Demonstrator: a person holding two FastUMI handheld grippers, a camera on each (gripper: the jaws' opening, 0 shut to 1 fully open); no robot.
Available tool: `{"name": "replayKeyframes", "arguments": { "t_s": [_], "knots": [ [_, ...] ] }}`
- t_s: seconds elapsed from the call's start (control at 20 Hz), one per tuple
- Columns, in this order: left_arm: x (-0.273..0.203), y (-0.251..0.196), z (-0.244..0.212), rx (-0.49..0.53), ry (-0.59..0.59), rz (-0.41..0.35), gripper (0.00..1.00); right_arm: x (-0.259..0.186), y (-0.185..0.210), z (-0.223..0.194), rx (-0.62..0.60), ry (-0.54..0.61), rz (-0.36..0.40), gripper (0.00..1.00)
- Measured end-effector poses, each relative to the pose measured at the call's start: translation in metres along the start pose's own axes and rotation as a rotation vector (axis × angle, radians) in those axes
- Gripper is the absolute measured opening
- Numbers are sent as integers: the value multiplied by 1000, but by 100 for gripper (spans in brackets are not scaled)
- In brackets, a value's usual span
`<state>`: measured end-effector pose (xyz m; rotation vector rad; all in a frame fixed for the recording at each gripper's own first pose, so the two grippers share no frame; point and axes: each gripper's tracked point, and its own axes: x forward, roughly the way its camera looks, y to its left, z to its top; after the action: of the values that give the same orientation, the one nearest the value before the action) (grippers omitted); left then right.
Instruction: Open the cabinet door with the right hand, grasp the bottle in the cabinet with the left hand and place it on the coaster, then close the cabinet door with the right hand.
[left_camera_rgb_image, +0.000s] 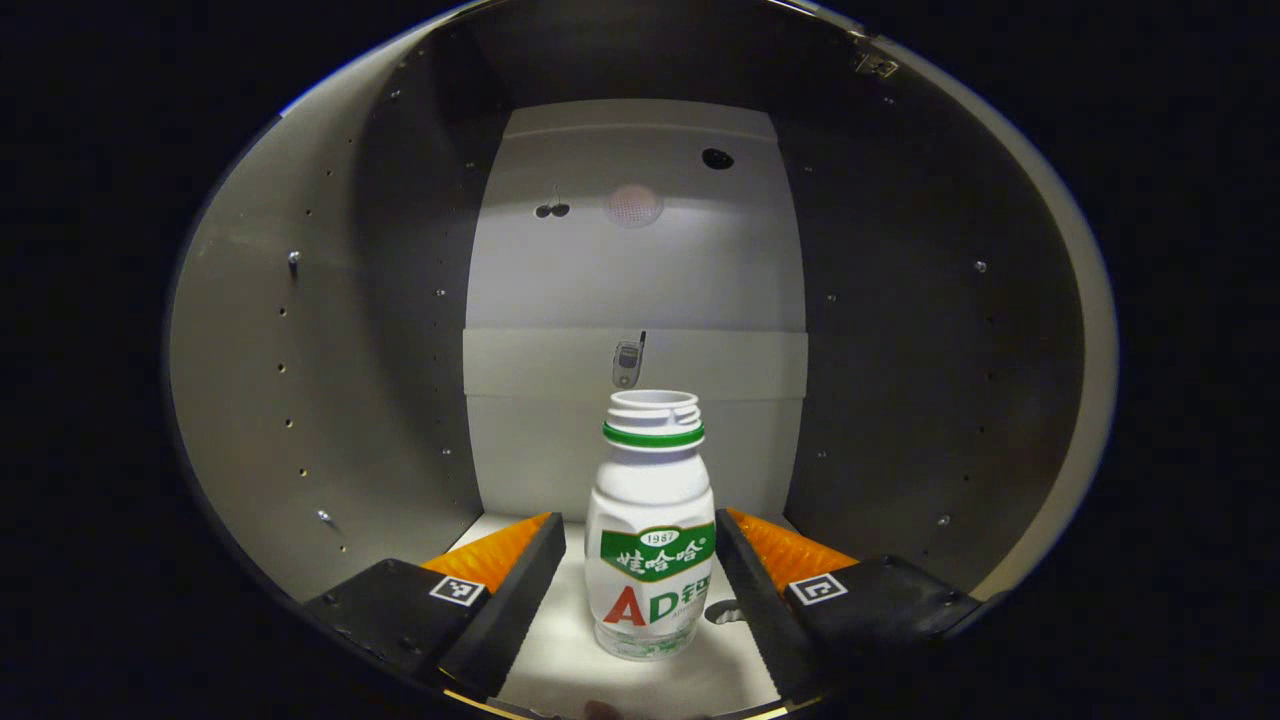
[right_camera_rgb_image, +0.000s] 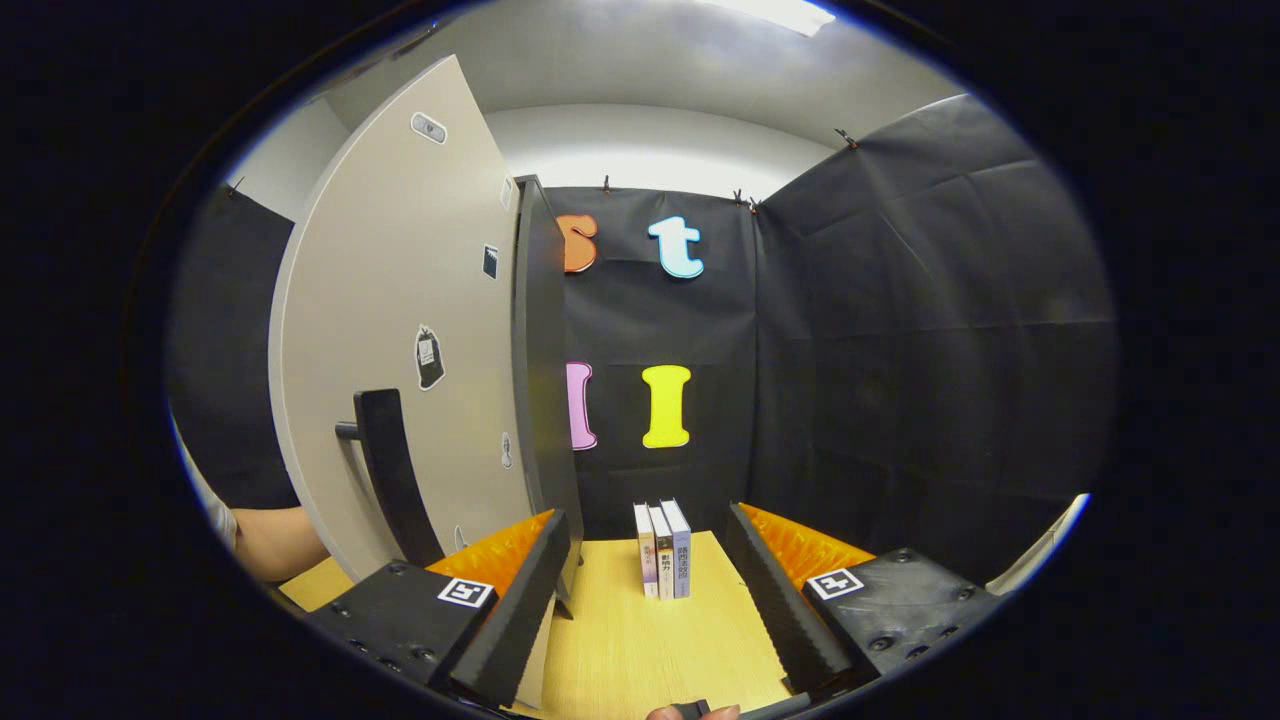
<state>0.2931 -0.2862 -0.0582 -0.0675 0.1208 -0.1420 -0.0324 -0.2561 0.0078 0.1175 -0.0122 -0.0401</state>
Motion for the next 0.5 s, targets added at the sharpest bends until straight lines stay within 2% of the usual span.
{"name": "replayKeyframes", "arguments": {
  "t_s": [0.05,0.15,0.5],
  "knots": [
    [0,3,3,3,-10,24,87,-1,0,0,-4,2,-3,97],
    [-6,10,5,4,-14,24,72,-3,1,-2,-6,10,-4,98],
    [-64,30,29,31,-52,-12,71,-17,13,4,22,-4,-16,98]
  ]
}}
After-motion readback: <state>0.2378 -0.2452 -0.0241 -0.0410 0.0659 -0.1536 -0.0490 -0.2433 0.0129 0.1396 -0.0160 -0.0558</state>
